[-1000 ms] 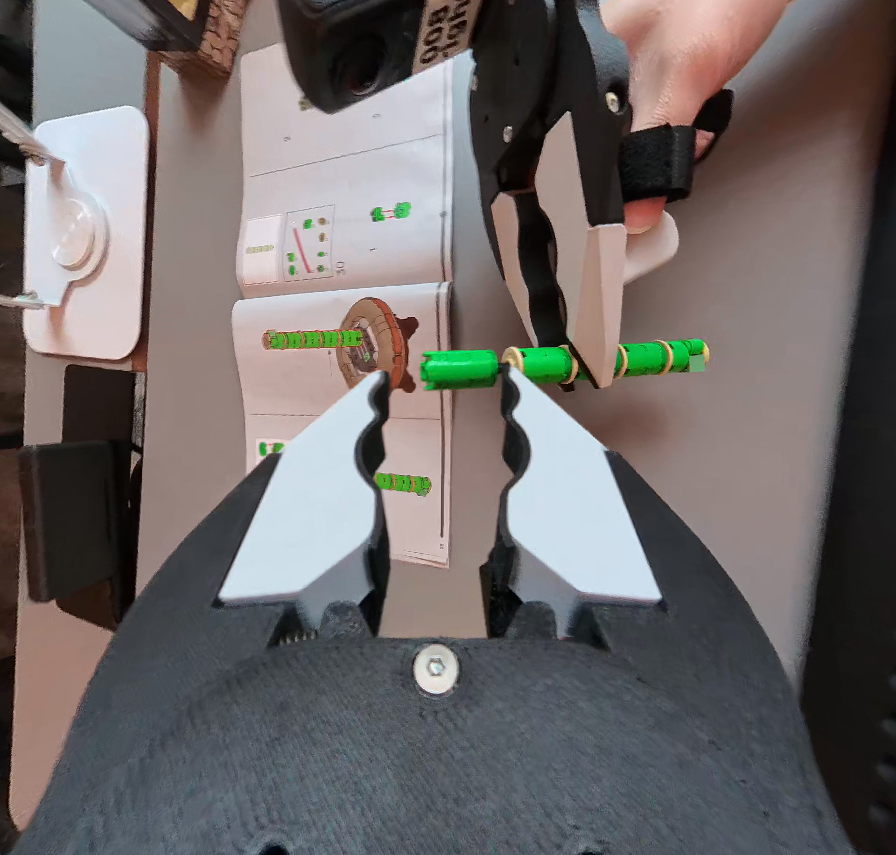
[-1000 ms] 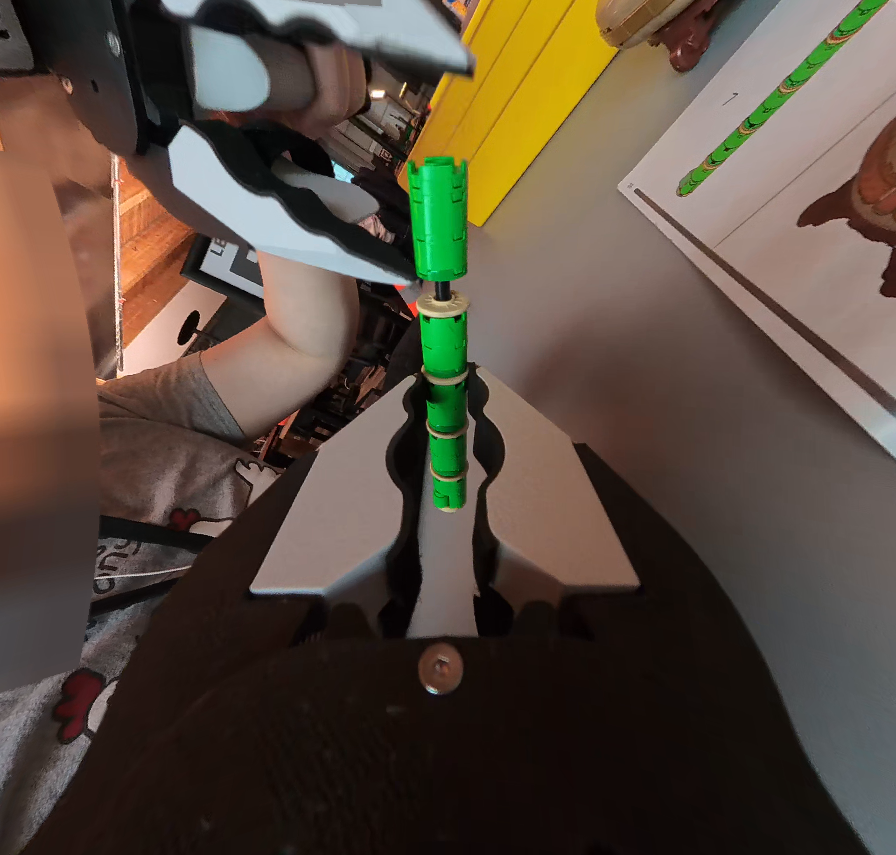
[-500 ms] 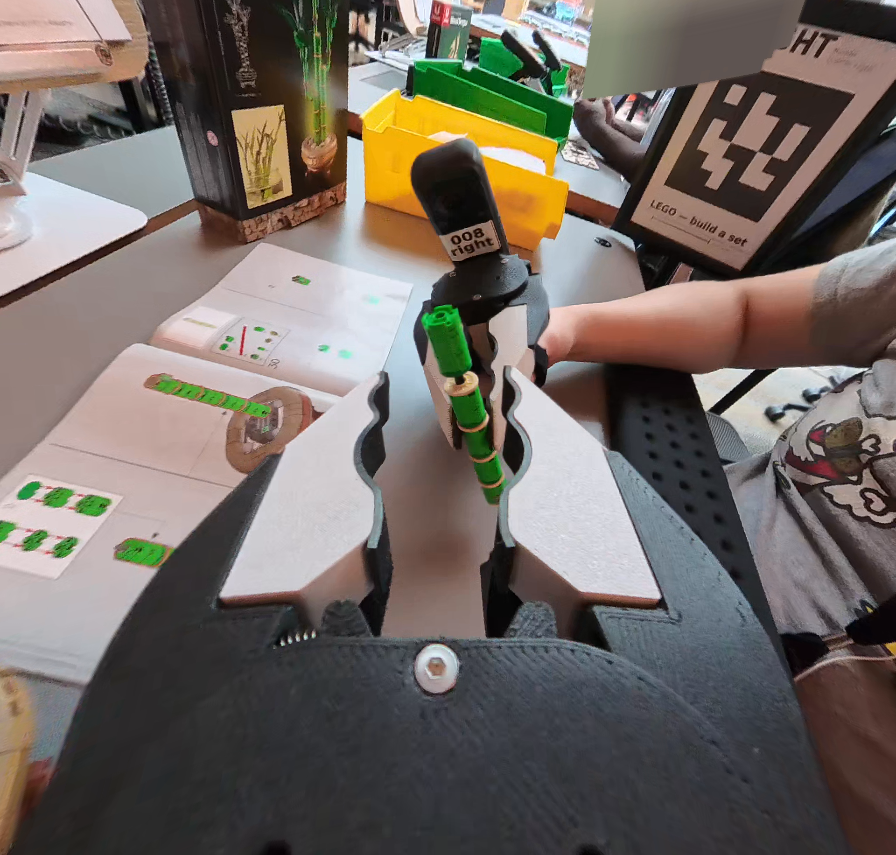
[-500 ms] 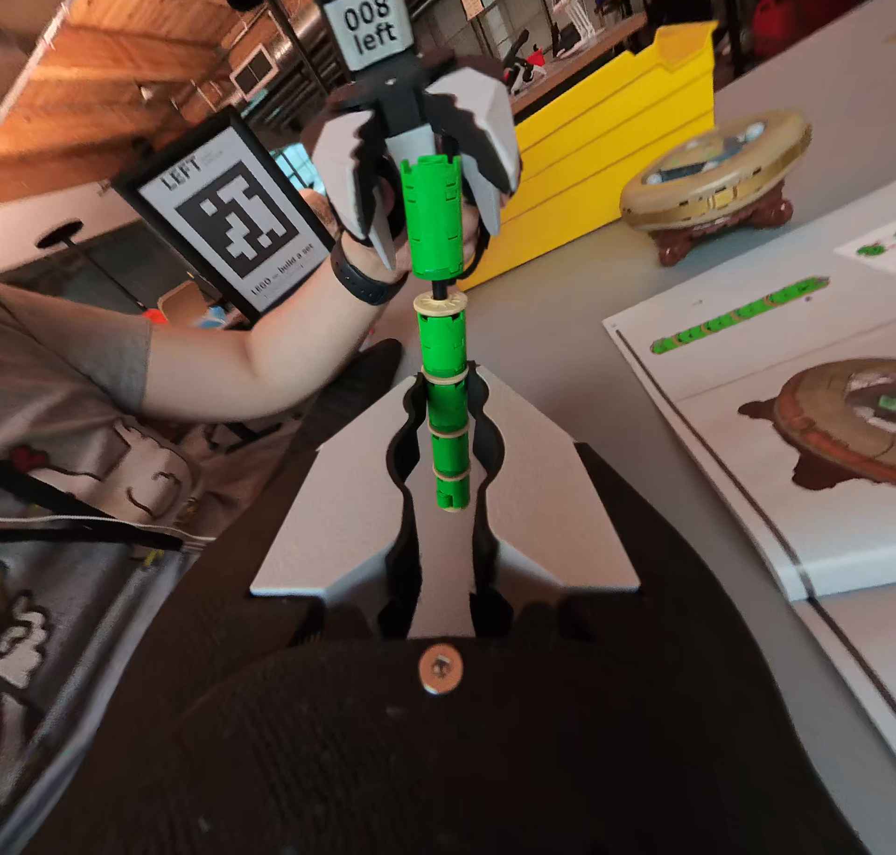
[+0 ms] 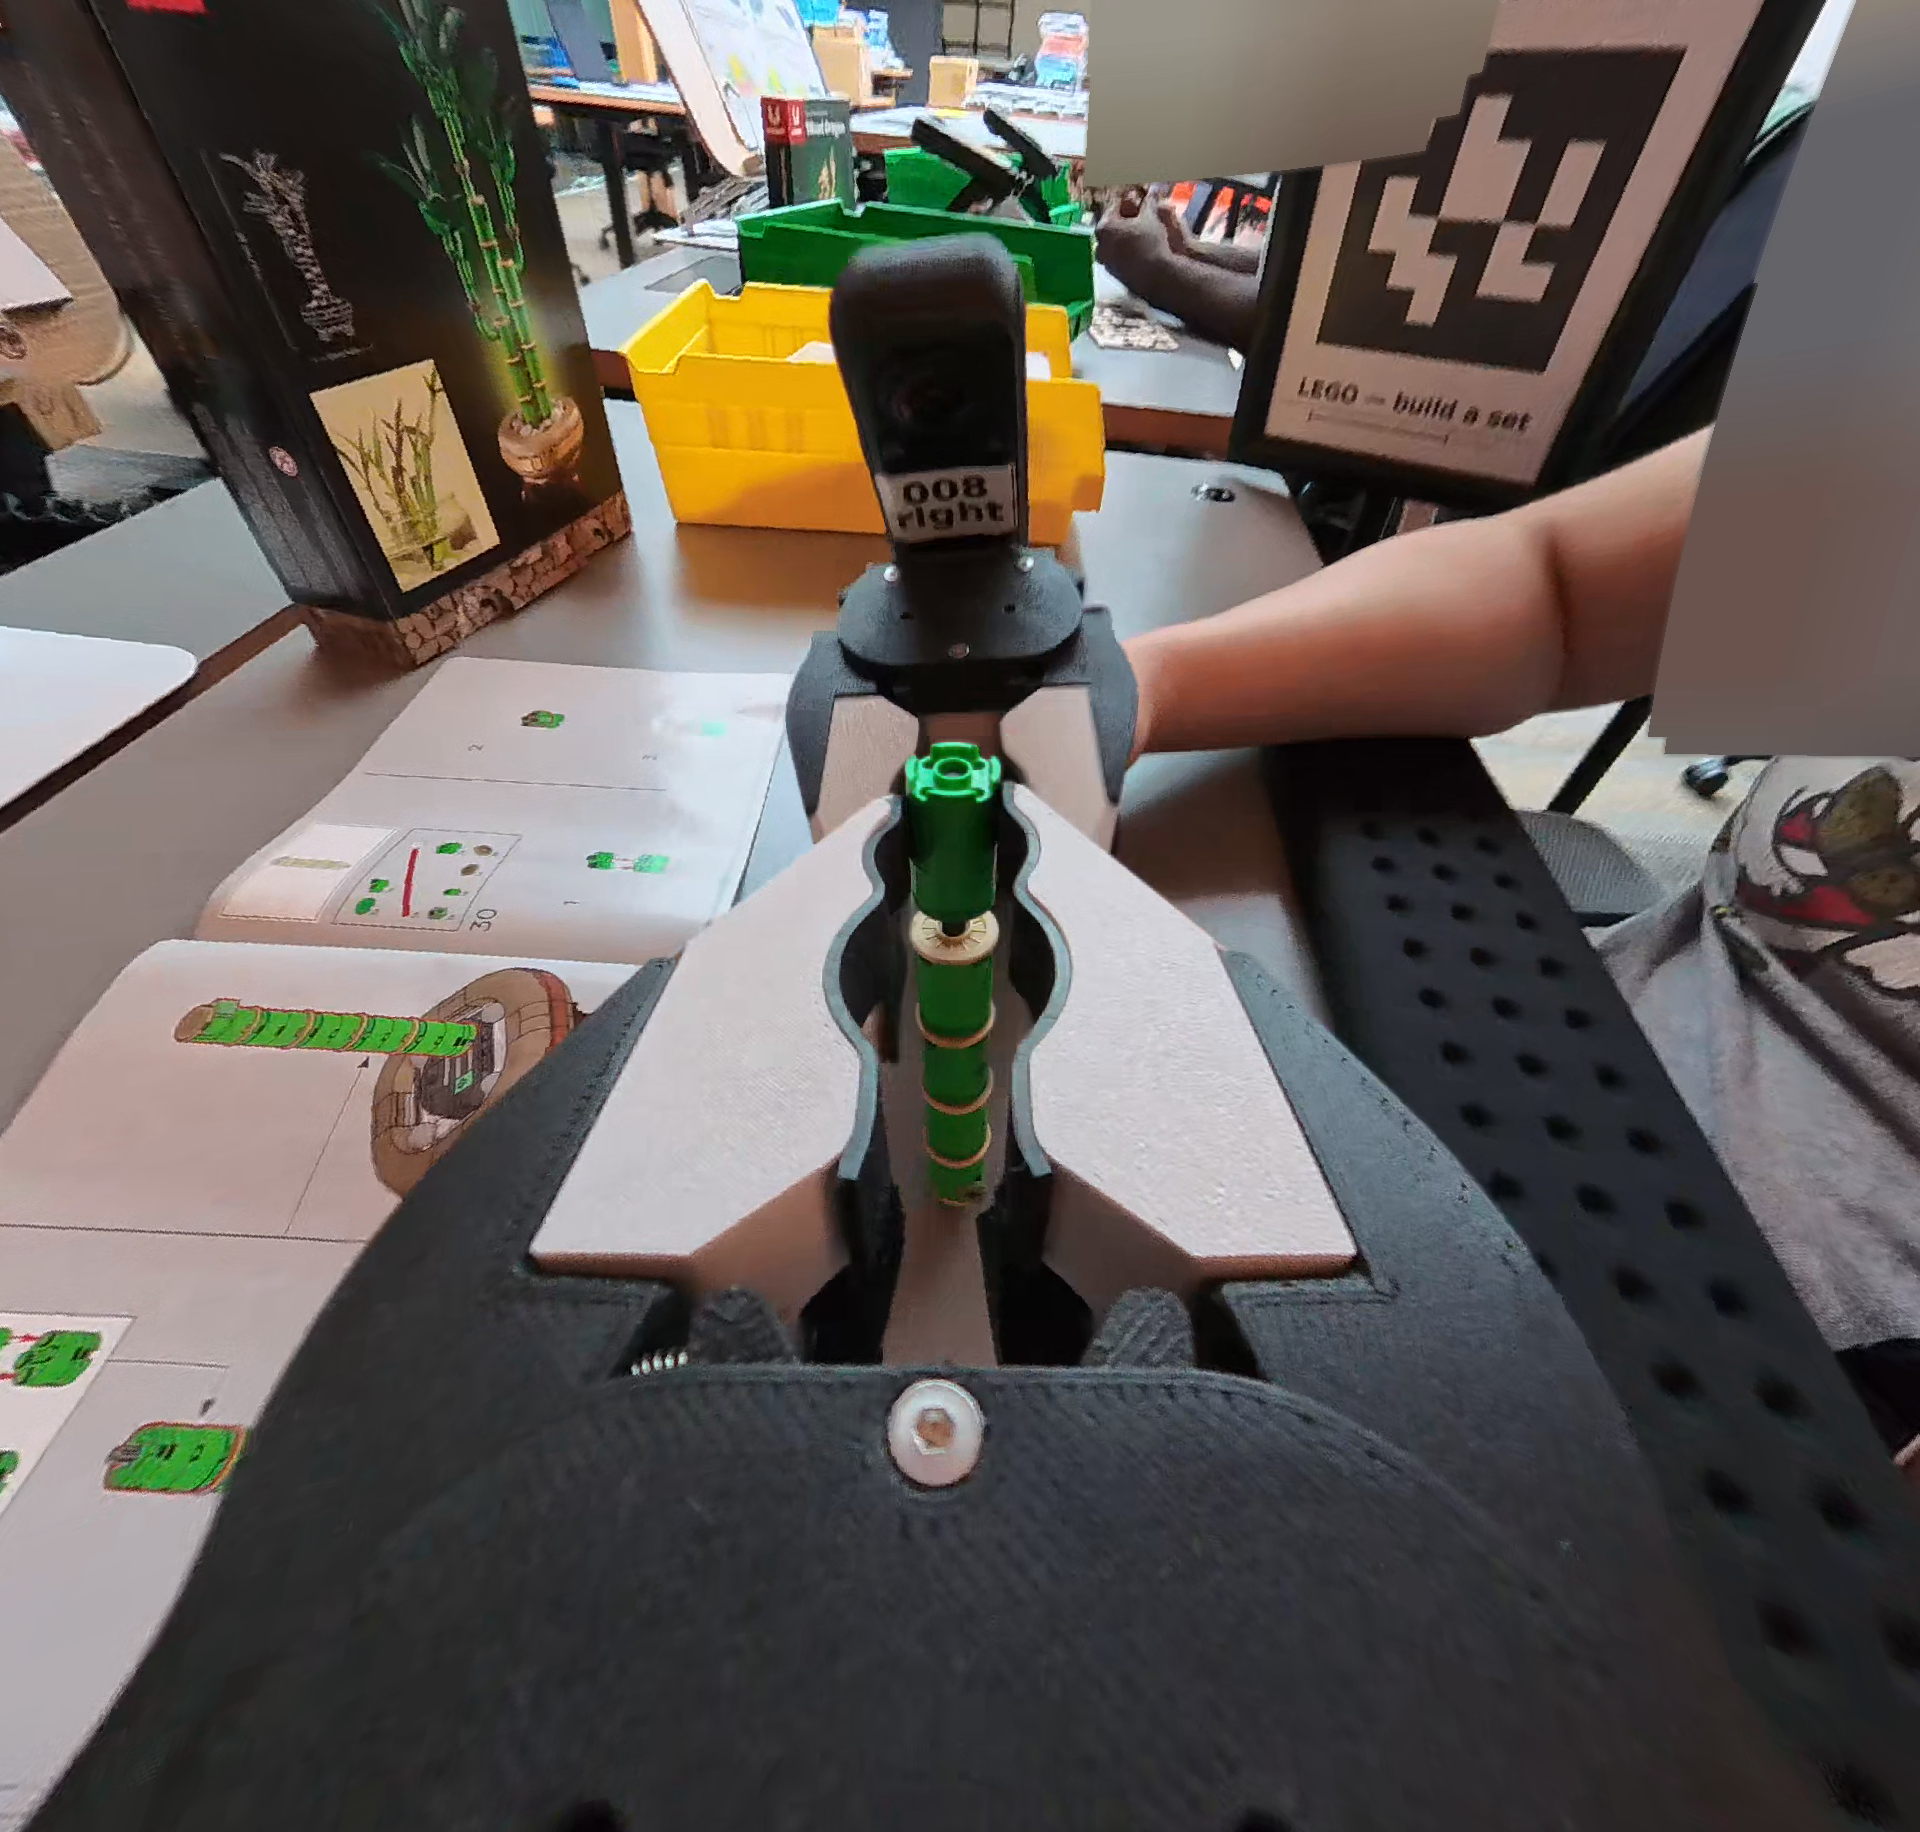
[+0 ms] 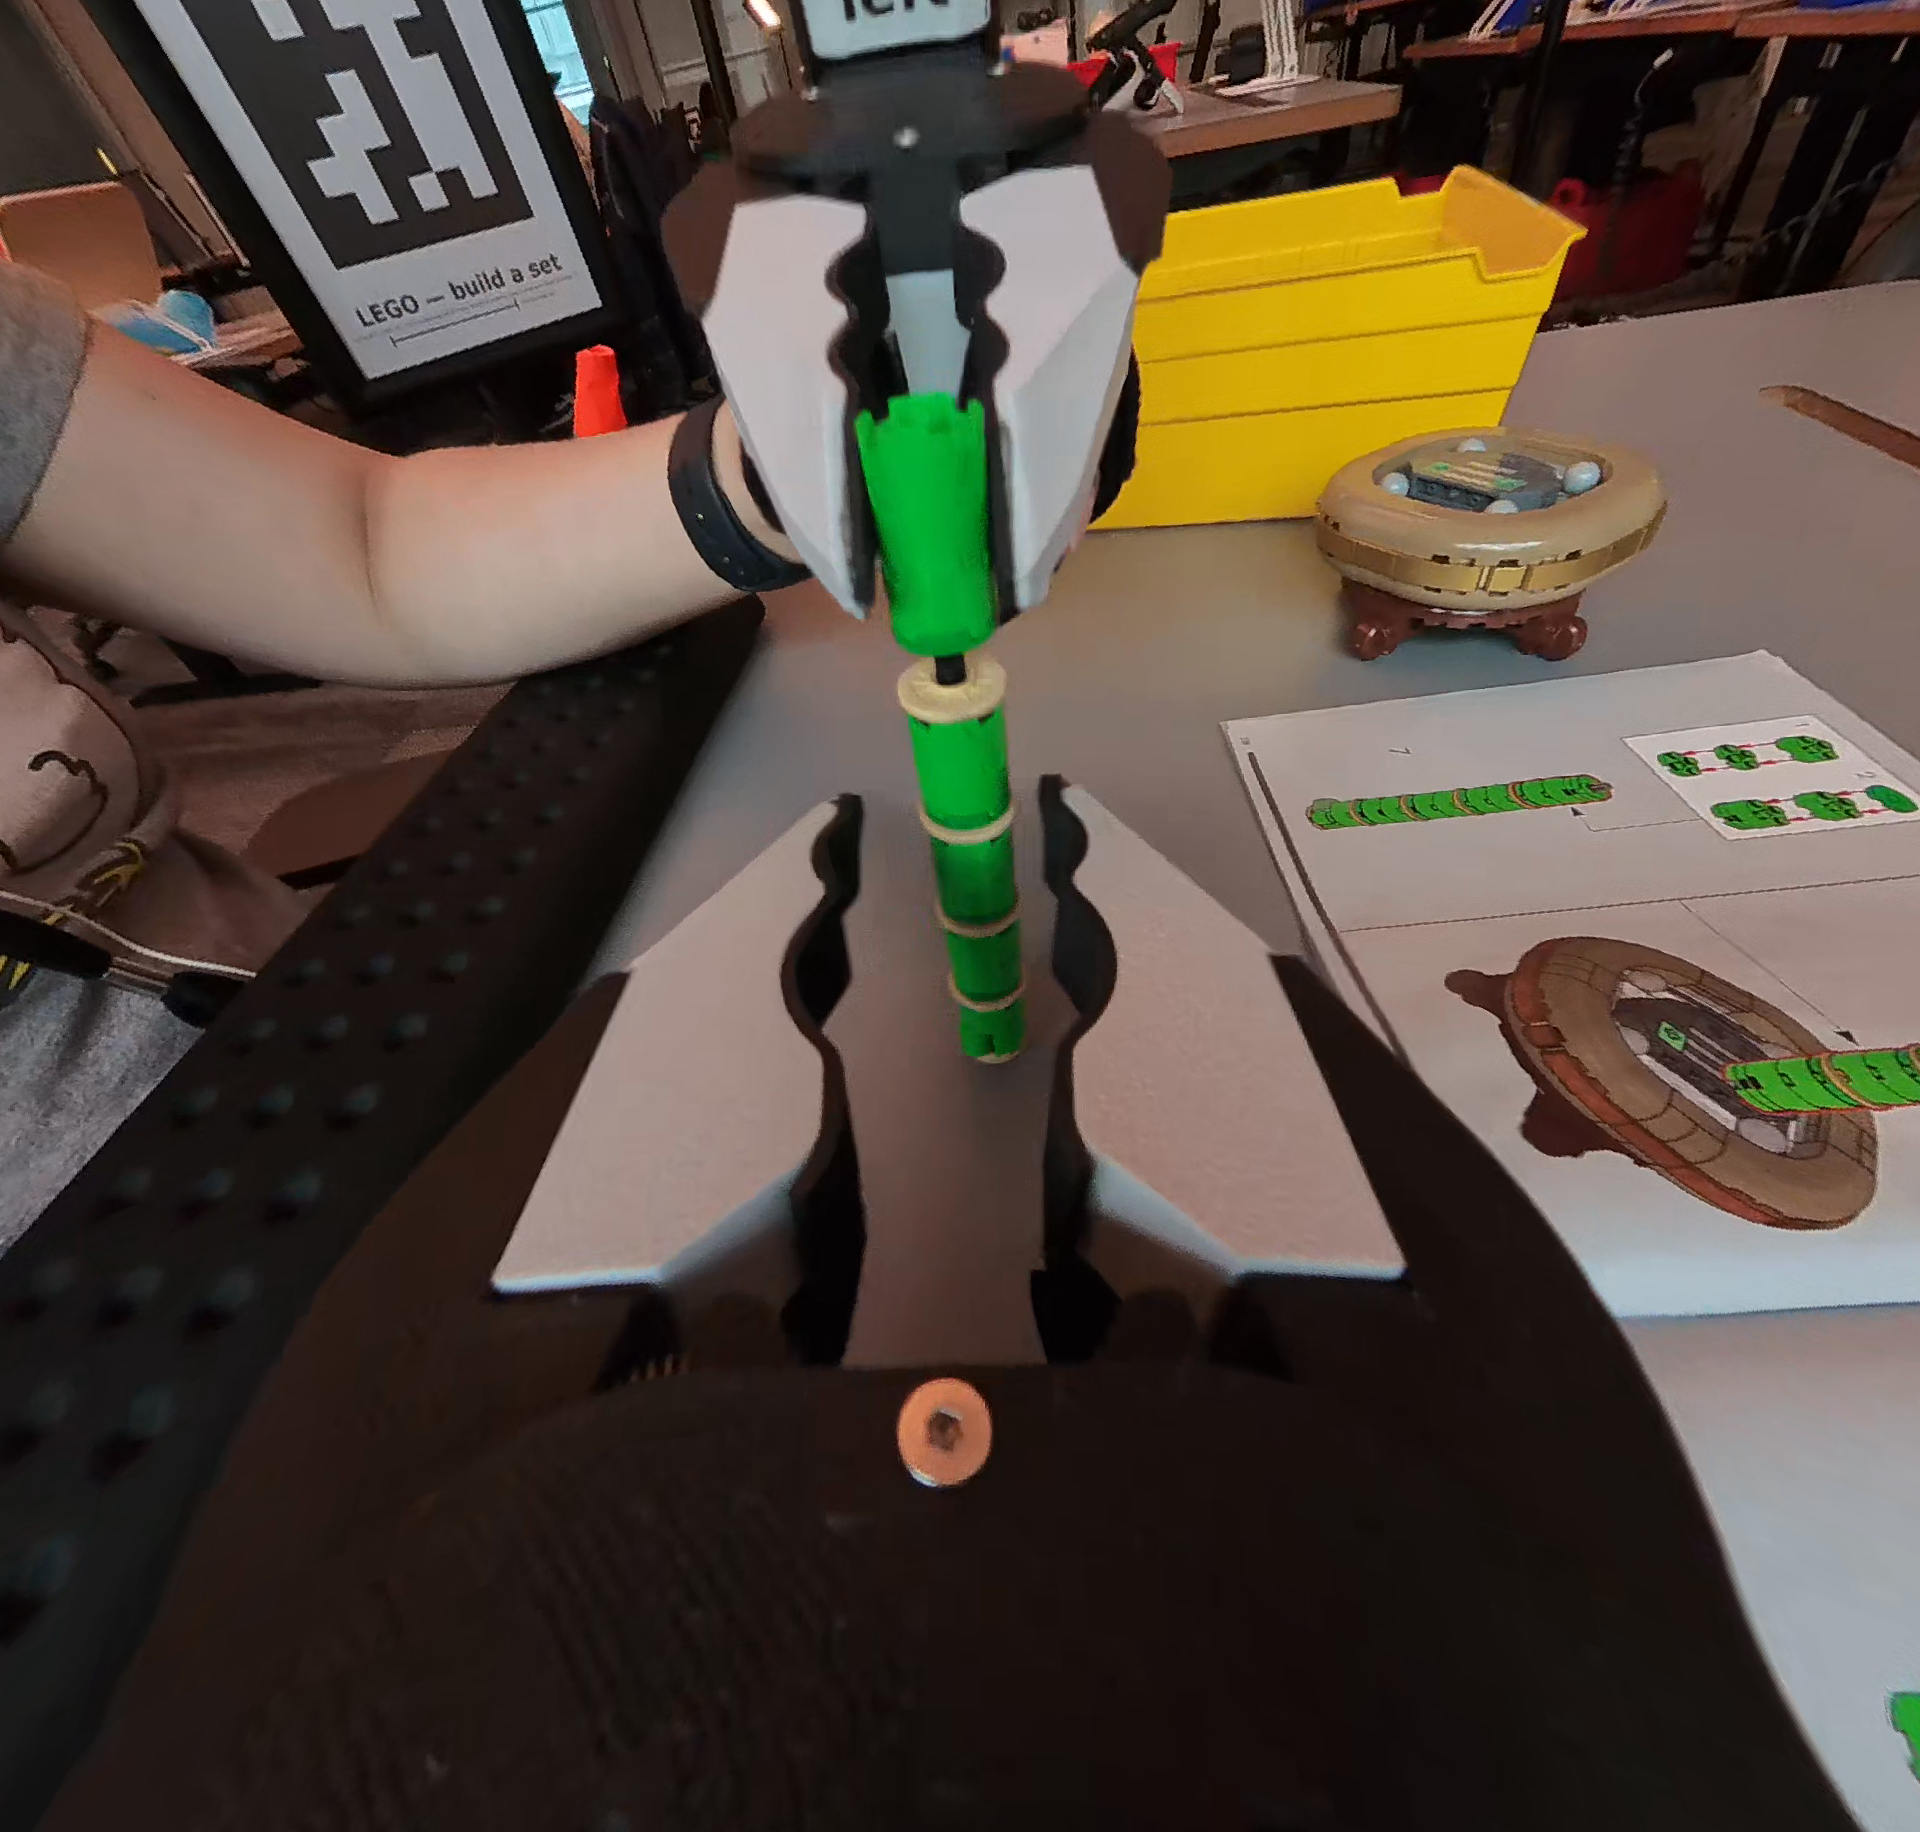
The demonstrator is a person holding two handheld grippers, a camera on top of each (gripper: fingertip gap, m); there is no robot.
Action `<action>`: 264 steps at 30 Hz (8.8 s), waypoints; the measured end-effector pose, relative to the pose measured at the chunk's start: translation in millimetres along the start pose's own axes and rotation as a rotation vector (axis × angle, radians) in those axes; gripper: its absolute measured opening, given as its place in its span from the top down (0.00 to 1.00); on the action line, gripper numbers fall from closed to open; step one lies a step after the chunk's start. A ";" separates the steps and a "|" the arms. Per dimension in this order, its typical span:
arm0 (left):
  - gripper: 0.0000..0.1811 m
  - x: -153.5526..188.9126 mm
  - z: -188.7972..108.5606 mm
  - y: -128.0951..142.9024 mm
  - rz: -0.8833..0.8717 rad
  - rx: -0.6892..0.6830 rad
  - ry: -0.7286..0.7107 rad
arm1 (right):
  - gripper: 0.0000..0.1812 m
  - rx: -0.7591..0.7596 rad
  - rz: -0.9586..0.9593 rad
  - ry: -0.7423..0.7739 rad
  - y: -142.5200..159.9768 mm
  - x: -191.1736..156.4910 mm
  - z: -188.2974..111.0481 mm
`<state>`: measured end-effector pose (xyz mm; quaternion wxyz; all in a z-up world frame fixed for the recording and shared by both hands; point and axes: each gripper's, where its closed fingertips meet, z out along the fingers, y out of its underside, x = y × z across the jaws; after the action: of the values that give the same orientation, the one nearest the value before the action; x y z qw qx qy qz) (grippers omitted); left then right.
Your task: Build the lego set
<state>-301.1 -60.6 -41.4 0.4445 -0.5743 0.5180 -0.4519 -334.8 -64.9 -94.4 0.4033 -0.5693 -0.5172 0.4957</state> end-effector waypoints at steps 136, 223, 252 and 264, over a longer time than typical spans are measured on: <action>0.89 -4.5 30.5 46.9 0.060 -0.098 -0.054 | 0.91 0.150 -0.014 0.151 -58.3 5.3 -21.3; 0.92 -4.3 19.7 5.3 0.078 0.088 -0.140 | 0.91 0.069 0.016 0.028 -54.4 -1.2 -33.6; 0.92 -6.1 21.6 3.7 0.048 0.102 -0.104 | 0.91 0.239 0.176 -0.068 -59.4 2.4 -38.0; 0.92 -3.8 20.6 3.7 0.071 0.096 -0.110 | 0.97 0.206 -0.009 0.070 -69.8 -2.9 -35.4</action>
<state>-281.9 -56.1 -49.2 0.5149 -0.5576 0.4906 -0.4281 -313.2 -56.1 -19.7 0.4796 -0.5396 -0.4517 0.5242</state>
